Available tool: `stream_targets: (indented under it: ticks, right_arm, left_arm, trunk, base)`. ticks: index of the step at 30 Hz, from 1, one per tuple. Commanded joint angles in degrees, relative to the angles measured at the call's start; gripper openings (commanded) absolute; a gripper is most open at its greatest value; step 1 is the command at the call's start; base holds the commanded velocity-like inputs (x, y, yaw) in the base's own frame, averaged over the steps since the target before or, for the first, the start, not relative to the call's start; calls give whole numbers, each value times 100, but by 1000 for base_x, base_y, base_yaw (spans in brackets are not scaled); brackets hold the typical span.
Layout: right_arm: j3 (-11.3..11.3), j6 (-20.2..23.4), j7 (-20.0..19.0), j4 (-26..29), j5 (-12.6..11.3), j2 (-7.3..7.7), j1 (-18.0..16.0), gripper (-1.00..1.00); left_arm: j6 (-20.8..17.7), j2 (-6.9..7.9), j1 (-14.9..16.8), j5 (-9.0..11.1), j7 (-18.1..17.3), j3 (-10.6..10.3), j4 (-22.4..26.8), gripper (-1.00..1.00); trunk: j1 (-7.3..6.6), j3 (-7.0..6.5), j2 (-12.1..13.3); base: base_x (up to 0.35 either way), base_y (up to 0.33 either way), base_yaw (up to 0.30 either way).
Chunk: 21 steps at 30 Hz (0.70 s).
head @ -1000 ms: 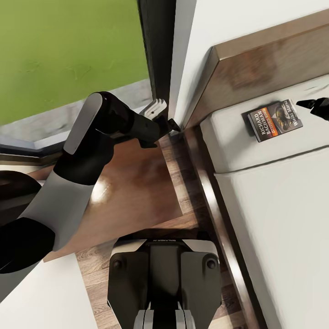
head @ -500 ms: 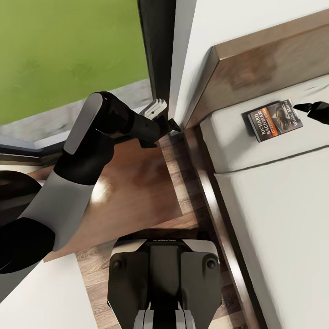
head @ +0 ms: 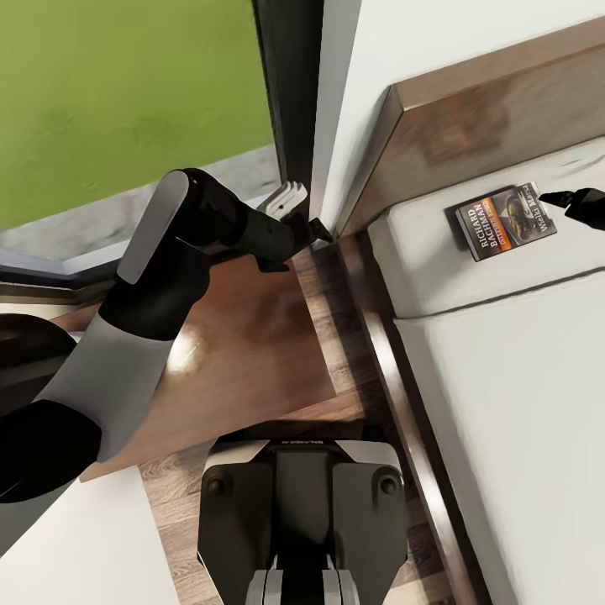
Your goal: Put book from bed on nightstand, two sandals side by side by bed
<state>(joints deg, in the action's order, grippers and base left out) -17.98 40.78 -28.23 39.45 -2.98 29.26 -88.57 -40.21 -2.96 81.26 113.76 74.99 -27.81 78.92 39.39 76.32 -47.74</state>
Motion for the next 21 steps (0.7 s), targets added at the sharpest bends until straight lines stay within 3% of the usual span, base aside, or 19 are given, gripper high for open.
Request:
stream_targets:
  ticks: [1, 21]
  right_arm:
    - [-15, 47, -9, 6, -31, 2, -3, 100]
    - [-33, 94, -48, 21, -36, 27, -3, 100]
  left_arm:
    - [-48, -2, 4, 23, 42, 4, 1, 100]
    - [-48, -8, 4, 23, 42, 4, 1, 100]
  trunk:
    - [1, 3, -4]
    - [1, 3, -4]
  base:
    - [0, 0, 0]
    - [0, 0, 20]
